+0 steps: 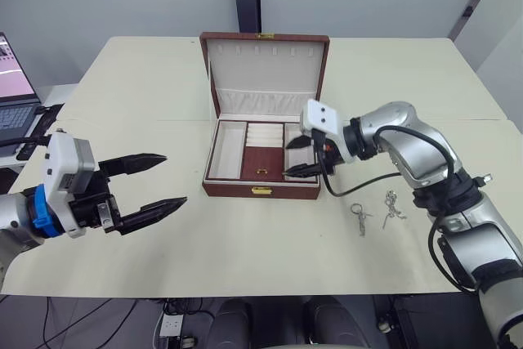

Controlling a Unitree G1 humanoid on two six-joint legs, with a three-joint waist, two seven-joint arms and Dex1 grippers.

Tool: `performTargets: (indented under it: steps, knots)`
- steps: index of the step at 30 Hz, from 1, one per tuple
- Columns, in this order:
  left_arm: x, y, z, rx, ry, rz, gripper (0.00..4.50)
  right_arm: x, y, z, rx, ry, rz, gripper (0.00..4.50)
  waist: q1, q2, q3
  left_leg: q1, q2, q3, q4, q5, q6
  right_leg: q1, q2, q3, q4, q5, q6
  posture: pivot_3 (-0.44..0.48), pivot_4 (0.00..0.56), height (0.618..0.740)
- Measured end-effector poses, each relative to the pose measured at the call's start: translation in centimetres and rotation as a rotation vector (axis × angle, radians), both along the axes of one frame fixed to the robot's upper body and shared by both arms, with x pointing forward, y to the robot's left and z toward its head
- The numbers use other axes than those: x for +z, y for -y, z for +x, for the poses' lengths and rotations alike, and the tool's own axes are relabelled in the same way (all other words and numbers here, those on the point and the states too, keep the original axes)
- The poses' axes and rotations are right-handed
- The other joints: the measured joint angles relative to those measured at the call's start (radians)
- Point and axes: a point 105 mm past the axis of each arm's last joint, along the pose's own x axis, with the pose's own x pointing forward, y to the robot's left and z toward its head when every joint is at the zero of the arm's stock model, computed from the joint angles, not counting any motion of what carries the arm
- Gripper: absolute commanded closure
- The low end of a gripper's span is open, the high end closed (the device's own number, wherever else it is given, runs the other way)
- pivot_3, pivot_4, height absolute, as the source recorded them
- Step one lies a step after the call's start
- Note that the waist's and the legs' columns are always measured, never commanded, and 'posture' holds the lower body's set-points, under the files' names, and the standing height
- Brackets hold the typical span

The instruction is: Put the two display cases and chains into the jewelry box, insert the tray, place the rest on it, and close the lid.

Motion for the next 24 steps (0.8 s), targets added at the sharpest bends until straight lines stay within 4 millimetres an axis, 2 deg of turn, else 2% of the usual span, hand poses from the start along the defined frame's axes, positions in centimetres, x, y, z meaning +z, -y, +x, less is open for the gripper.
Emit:
performTargets:
  steps: [1, 5, 11, 15, 20, 24]
  knots:
    - [0.0, 0.0, 0.0, 0.003, 0.001, 0.0, 0.0, 0.5, -0.5, 0.2, -0.003, 0.015, 0.03, 0.71, 0.0, 0.0, 0.0, 0.0, 0.0, 0.0, 0.0, 0.0, 0.0, 0.0, 0.0, 0.0, 0.0, 0.0, 0.0, 0.0, 0.15, 0.74]
    - [0.0, -0.1, 0.1, 0.011, 0.003, -0.001, 0.0, 0.7, -1.9, 0.6, -0.003, 0.026, 0.076, 2.02, -0.001, 0.0, 0.0, 0.0, 0.0, 0.0, 0.0, 0.0, 0.0, 0.0, 0.0, 0.0, 0.0, 0.0, 0.0, 0.0, 0.15, 0.74]
    - [-0.1, -0.1, 0.2, 0.023, 0.005, -0.009, 0.0, -0.6, -3.0, 1.0, -0.017, -0.011, 0.076, 3.61, -0.001, 0.0, 0.0, 0.0, 0.0, 0.0, 0.0, 0.0, 0.0, 0.0, 0.0, 0.0, 0.0, 0.0, 0.0, 0.0, 0.15, 0.74]
    - [-0.3, 0.1, 0.4, 0.023, -0.002, -0.012, 0.0, -2.4, -3.3, 1.8, -0.039, -0.024, 0.028, 4.49, -0.002, 0.0, 0.0, 0.0, 0.0, 0.0, 0.0, 0.0, 0.0, 0.0, 0.0, 0.0, 0.0, 0.0, 0.0, 0.0, 0.15, 0.74]
    - [-0.7, 0.3, 0.5, 0.019, -0.012, -0.02, 0.0, -4.4, -2.7, 2.7, -0.066, -0.022, -0.042, 4.49, -0.002, 0.0, 0.0, 0.0, 0.0, 0.001, 0.0, 0.0, 0.0, 0.0, 0.0, 0.0, 0.0, 0.0, 0.0, 0.0, 0.15, 0.74]
    - [-0.7, 0.2, 0.6, 0.031, -0.007, -0.022, 0.0, -4.6, -2.9, 2.7, -0.041, 0.015, -0.061, 4.49, -0.004, 0.0, 0.0, 0.0, 0.0, 0.0, 0.0, 0.0, 0.0, 0.0, 0.0, 0.0, 0.0, 0.0, 0.0, 0.0, 0.15, 0.74]
